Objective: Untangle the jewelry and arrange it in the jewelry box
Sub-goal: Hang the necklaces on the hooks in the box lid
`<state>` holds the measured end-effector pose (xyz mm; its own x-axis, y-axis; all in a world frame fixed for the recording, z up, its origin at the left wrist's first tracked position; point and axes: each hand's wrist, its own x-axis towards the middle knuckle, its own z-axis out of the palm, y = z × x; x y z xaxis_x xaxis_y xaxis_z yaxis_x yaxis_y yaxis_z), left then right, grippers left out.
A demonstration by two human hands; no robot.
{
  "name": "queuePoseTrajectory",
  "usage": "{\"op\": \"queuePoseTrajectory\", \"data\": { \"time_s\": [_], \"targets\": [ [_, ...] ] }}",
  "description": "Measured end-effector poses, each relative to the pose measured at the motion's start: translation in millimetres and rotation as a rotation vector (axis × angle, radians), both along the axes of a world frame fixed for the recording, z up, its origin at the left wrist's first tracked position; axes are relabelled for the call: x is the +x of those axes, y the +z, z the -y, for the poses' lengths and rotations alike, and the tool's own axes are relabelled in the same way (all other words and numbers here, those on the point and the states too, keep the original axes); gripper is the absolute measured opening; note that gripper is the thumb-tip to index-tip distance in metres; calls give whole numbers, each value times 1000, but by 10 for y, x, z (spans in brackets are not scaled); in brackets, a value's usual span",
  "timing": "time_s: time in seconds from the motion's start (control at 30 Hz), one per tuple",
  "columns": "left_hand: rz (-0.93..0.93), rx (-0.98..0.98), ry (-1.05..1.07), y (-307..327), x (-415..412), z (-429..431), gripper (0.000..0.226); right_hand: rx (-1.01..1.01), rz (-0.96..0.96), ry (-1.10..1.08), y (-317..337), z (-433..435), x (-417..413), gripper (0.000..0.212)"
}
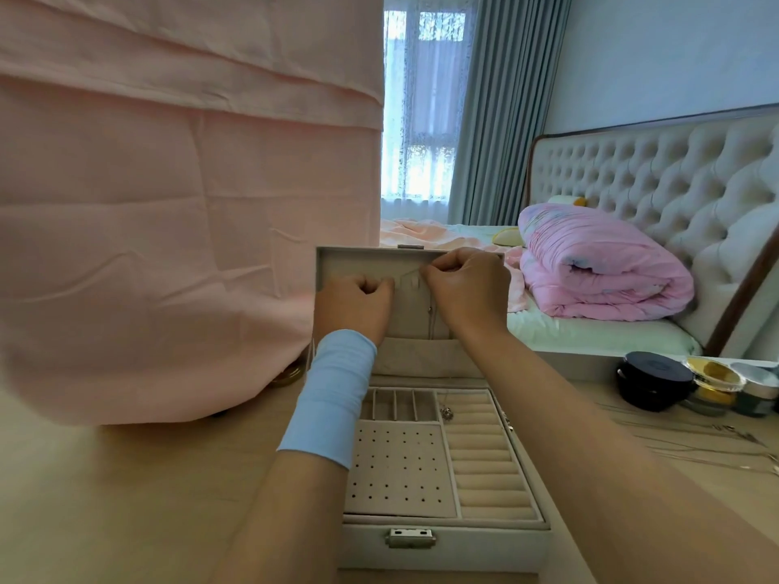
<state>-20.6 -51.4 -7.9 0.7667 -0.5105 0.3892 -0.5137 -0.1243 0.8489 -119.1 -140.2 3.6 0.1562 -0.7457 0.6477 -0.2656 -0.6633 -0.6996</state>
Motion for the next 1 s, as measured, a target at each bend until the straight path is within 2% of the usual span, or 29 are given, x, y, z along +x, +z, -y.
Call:
{"op": "queuePoseTrajectory", "data": {
  "time_s": [0.17,0.33,0.47,0.6,0.67,0.77,0.87,1.0],
  "targets": [
    [-7,106,-19,-15,3,21,39,6,-32,-12,-49,-35,-12,9],
    [-38,249,-130,-9,61,-20,33,13,-155,-27,-195,-104,-72,12],
    [-58,354,-287,51,53,-93,26,296,-296,137,-248,-159,-172,21],
    [-147,469,-534,82,25,-176,27,651,-198,408,-217,-275,-255,31],
    [-185,507,-662,99,6,-220,23,723,-171,497,-204,-302,-294,36],
    [-144,624,-765,157,2,-295,24,702,-176,555,-180,-292,-346,28],
    [-100,704,-732,195,63,-349,28,659,-179,544,-161,-241,-398,20],
    [-17,587,-615,153,53,-299,22,481,-312,466,-74,-237,-481,21]
  ]
}}
